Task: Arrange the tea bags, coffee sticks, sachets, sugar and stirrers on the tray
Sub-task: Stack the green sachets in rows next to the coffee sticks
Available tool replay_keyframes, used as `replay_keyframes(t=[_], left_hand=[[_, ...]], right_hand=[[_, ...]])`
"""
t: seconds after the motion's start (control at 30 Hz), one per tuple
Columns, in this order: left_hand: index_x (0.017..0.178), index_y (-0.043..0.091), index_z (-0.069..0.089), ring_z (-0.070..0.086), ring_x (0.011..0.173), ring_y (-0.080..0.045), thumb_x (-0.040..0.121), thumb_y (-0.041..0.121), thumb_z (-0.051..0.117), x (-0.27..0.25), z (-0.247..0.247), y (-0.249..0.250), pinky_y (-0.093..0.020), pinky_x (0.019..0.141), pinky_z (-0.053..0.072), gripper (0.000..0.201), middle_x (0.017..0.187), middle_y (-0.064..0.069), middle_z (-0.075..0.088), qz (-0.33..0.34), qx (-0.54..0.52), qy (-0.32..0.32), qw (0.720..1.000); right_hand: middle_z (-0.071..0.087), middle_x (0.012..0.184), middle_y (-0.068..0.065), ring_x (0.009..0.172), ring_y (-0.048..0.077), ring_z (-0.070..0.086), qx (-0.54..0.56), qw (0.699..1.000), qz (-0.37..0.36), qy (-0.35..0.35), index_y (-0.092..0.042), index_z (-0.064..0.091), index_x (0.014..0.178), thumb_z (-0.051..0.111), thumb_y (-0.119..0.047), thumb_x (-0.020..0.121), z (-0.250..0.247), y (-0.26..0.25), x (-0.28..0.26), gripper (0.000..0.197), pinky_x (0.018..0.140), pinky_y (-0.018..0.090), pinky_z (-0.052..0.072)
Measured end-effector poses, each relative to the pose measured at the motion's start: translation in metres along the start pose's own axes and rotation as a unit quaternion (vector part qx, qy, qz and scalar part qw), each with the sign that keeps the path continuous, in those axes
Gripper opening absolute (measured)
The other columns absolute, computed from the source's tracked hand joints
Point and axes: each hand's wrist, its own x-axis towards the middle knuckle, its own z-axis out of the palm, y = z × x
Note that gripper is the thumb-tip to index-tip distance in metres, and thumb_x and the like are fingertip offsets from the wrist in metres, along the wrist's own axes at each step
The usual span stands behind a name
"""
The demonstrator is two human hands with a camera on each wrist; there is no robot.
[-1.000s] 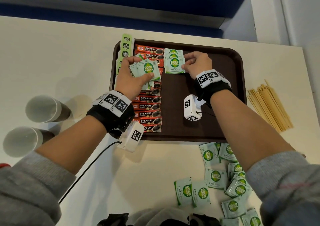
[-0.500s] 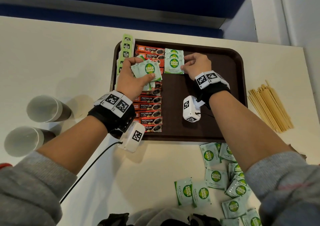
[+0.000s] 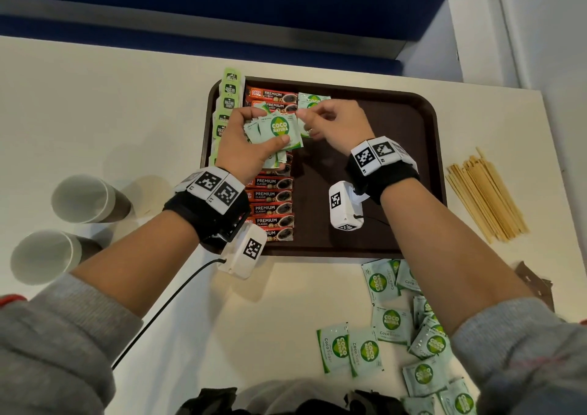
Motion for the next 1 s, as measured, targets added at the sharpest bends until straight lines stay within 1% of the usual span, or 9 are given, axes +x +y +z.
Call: replay_keyframes(t=[0.13,0.3,0.43,0.6,0.67,0.8,0.87,0.93,1.0], left_hand=[[0.105,0.019,0.043,0.063,0.104,-0.018,0.072,0.010,0.081,-0.002,-0.002,0.000,-0.033,0.082,0.057,0.051,0.115,-0.006,0.058,0.007,-0.003,-0.008,1.000],[0.106,0.018,0.043,0.061,0.096,-0.008,0.075,0.013,0.079,-0.003,-0.003,0.000,-0.018,0.076,0.055,0.048,0.112,-0.001,0.058,0.017,0.017,0.003,1.000],[0.111,0.015,0.043,0.063,0.106,-0.019,0.082,0.014,0.073,-0.002,-0.004,-0.001,-0.036,0.089,0.055,0.042,0.121,-0.009,0.061,0.011,0.012,0.000,1.000],[0.108,0.016,0.044,0.063,0.107,-0.019,0.085,0.013,0.069,-0.001,-0.004,-0.005,-0.040,0.093,0.053,0.034,0.120,-0.008,0.062,0.013,0.023,0.003,1.000],[0.107,0.017,0.044,0.063,0.107,-0.020,0.085,0.012,0.069,-0.001,-0.005,-0.006,-0.042,0.092,0.053,0.033,0.119,-0.008,0.062,0.010,0.024,0.004,1.000],[0.106,0.017,0.044,0.064,0.104,-0.018,0.086,0.011,0.068,0.000,-0.005,-0.007,-0.038,0.091,0.054,0.033,0.115,-0.003,0.062,0.002,0.022,0.009,1.000],[0.107,0.017,0.044,0.064,0.100,-0.015,0.086,0.011,0.068,0.000,-0.005,-0.007,-0.031,0.088,0.054,0.032,0.114,-0.003,0.062,0.004,0.028,0.015,0.999],[0.107,0.017,0.044,0.063,0.096,-0.012,0.086,0.013,0.068,0.001,-0.006,-0.007,-0.024,0.084,0.054,0.032,0.116,-0.004,0.062,0.008,0.041,0.020,0.999],[0.106,0.020,0.045,0.063,0.098,-0.013,0.086,0.015,0.068,0.001,-0.006,-0.008,-0.028,0.085,0.054,0.031,0.116,-0.003,0.062,0.007,0.041,0.021,0.999]], right_hand=[[0.069,0.083,0.004,0.071,0.009,0.067,0.062,0.995,-0.002,-0.080,-0.014,0.065,0.091,0.075,-0.024,0.078,0.001,-0.014,-0.006,0.019,0.060,0.017,0.052],[0.069,0.082,0.010,0.074,0.017,0.067,0.077,0.994,-0.011,-0.081,-0.017,0.061,0.081,0.075,-0.015,0.077,-0.003,-0.014,-0.006,0.015,0.064,0.024,0.057],[0.070,0.071,-0.005,0.072,0.012,0.070,0.113,0.992,-0.014,-0.060,-0.017,0.056,0.078,0.070,-0.010,0.082,-0.006,-0.005,-0.006,0.017,0.061,0.023,0.056],[0.070,0.079,0.000,0.072,0.005,0.070,0.143,0.988,0.001,-0.052,-0.014,0.052,0.083,0.064,-0.003,0.086,-0.014,0.006,-0.004,0.016,0.061,0.022,0.057],[0.070,0.081,-0.001,0.074,0.005,0.069,0.132,0.991,0.008,-0.032,-0.011,0.054,0.087,0.063,-0.004,0.087,-0.016,0.010,-0.003,0.012,0.063,0.022,0.057],[0.068,0.099,0.011,0.086,0.014,0.068,0.071,0.995,0.041,0.047,-0.004,0.058,0.101,0.062,-0.007,0.088,-0.019,0.023,0.003,0.014,0.071,0.026,0.058],[0.070,0.098,0.009,0.090,0.018,0.068,0.017,0.995,0.059,0.075,-0.010,0.061,0.099,0.065,-0.011,0.087,-0.017,0.030,0.006,0.012,0.079,0.033,0.057],[0.071,0.094,0.006,0.087,0.015,0.067,-0.031,0.994,0.071,0.079,-0.014,0.062,0.098,0.066,-0.015,0.086,-0.015,0.035,0.008,0.012,0.083,0.034,0.055],[0.071,0.092,0.005,0.081,0.013,0.064,-0.055,0.992,0.081,0.080,-0.013,0.063,0.100,0.066,-0.017,0.086,-0.012,0.037,0.009,0.015,0.083,0.032,0.054]])
